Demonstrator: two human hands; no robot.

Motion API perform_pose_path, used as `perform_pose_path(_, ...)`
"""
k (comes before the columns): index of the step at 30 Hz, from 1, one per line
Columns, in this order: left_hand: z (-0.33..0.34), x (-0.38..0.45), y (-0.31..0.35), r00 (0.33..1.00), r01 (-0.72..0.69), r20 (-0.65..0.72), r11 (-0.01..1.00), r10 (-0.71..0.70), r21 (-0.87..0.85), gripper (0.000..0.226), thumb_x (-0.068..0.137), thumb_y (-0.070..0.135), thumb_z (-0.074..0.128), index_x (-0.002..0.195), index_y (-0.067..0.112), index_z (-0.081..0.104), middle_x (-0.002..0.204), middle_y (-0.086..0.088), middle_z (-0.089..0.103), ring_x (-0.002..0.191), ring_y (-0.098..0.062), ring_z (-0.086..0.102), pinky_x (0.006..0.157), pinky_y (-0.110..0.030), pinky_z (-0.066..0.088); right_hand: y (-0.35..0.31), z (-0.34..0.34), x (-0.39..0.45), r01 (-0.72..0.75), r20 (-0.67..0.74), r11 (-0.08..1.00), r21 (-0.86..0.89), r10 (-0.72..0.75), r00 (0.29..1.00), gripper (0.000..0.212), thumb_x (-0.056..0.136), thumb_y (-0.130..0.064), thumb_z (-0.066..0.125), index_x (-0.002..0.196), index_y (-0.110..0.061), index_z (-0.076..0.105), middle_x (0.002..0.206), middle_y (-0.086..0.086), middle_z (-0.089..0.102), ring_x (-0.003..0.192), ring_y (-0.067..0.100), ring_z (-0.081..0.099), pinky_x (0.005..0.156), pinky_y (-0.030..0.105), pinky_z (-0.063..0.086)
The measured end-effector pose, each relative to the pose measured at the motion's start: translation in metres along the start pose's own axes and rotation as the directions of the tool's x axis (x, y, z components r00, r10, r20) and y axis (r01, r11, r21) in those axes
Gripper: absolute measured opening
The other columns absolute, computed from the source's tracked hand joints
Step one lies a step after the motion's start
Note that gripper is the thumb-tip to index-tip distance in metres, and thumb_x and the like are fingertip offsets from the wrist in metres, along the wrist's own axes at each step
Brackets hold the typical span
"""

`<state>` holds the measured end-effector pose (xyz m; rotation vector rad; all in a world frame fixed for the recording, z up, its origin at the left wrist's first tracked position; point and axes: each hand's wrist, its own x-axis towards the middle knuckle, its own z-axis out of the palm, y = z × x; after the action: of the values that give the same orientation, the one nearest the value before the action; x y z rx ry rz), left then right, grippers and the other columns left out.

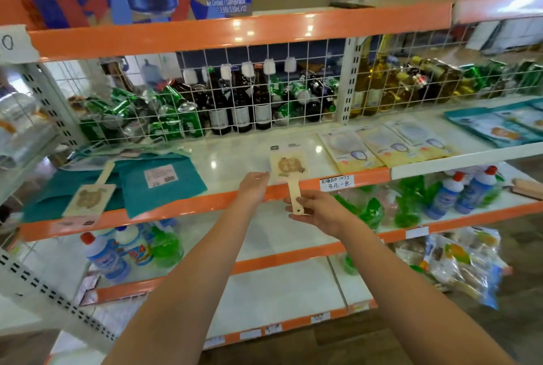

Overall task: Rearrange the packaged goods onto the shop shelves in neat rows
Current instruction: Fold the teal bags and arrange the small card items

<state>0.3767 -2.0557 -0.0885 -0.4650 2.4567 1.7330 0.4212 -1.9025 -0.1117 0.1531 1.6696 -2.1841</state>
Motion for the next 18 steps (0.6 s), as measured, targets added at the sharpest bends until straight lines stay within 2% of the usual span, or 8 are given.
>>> perform_pose_path(3, 0.011, 0.012, 0.0, 0.992, 0.055, 0.12, 0.99, -0.04, -0.127, 0.028, 0.096, 0.023, 0.048, 0.112, 0.006, 0.064, 0.108, -0.011, 0.066, 0.092, -0.027, 0.065, 0.081, -0.039, 0.057, 0.0, 0.0, -0.002, -0.01, -0.004, 1.0, 0.006, 0.01, 1.0, 0.021, 0.099, 0.002, 0.039, 0.115, 0.0, 0.052, 0.095, 0.009, 0.065, 0.084, 0.019, 0.063, 0.067, 0.025, 0.059)
perform_pose_path(6, 0.018, 0.01, -0.001, 0.979, 0.099, 0.199, 0.959, -0.046, -0.265, 0.026, 0.096, 0.004, 0.044, 0.118, -0.001, 0.058, 0.098, -0.015, 0.063, 0.057, -0.015, 0.065, 0.051, -0.021, 0.055, 0.004, -0.007, -0.003, -0.027, -0.007, 1.0, -0.004, 0.027, 1.0, 0.02, 0.098, 0.002, 0.04, 0.114, 0.0, 0.052, 0.096, 0.01, 0.065, 0.084, 0.02, 0.064, 0.066, 0.026, 0.059)
perform_pose_path(8, 0.024, 0.011, -0.001, 0.967, 0.111, 0.255, 0.938, -0.025, -0.328, 0.029, 0.096, -0.004, 0.042, 0.122, -0.007, 0.055, 0.099, -0.019, 0.063, 0.041, -0.008, 0.062, 0.044, -0.017, 0.052, 0.005, -0.015, -0.002, -0.037, -0.023, 0.996, -0.076, 0.035, 0.999, 0.02, 0.097, 0.001, 0.042, 0.115, -0.001, 0.052, 0.094, 0.008, 0.065, 0.083, 0.019, 0.064, 0.067, 0.026, 0.059)
perform_pose_path(11, 0.035, 0.018, -0.001, 0.964, 0.111, 0.265, 0.926, -0.011, -0.362, 0.031, 0.096, -0.005, 0.043, 0.124, -0.009, 0.053, 0.087, -0.014, 0.062, 0.037, -0.005, 0.06, 0.043, -0.016, 0.052, 0.001, -0.029, 0.003, -0.073, -0.065, 0.967, -0.245, 0.058, 0.996, 0.024, 0.097, -0.006, 0.048, 0.119, 0.0, 0.054, 0.091, 0.006, 0.066, 0.079, 0.017, 0.064, 0.069, 0.026, 0.058)
perform_pose_path(13, 0.043, 0.027, 0.001, 0.968, 0.121, 0.248, 0.92, -0.027, -0.372, 0.031, 0.096, -0.003, 0.044, 0.125, -0.007, 0.052, 0.089, -0.016, 0.062, 0.037, -0.004, 0.06, 0.043, -0.015, 0.051, -0.006, -0.04, 0.009, -0.082, -0.106, 0.938, -0.337, 0.049, 0.993, 0.025, 0.097, -0.013, 0.05, 0.117, 0.001, 0.057, 0.086, 0.006, 0.064, 0.074, 0.016, 0.063, 0.067, 0.026, 0.056)
perform_pose_path(15, 0.051, 0.036, 0.008, 0.974, 0.118, 0.222, 0.914, -0.032, -0.387, 0.032, 0.095, -0.003, 0.046, 0.126, -0.008, 0.051, 0.09, -0.02, 0.063, 0.035, -0.004, 0.059, 0.042, -0.015, 0.049, -0.017, -0.053, 0.018, -0.07, -0.168, 0.904, -0.422, -0.002, 0.986, 0.024, 0.097, -0.017, 0.05, 0.113, 0.0, 0.058, 0.085, 0.007, 0.062, 0.07, 0.015, 0.06, 0.063, 0.024, 0.053)
perform_pose_path(18, 0.064, 0.05, 0.021, 0.983, 0.118, 0.179, 0.908, -0.048, -0.402, 0.032, 0.095, -0.005, 0.046, 0.127, -0.008, 0.049, 0.082, -0.017, 0.059, 0.031, -0.007, 0.056, 0.035, -0.015, 0.046, -0.037, -0.076, 0.038, -0.06, -0.25, 0.849, -0.524, -0.087, 0.964, 0.018, 0.098, -0.013, 0.047, 0.105, -0.003, 0.06, 0.084, 0.008, 0.062, 0.064, 0.014, 0.057, 0.058, 0.025, 0.048)
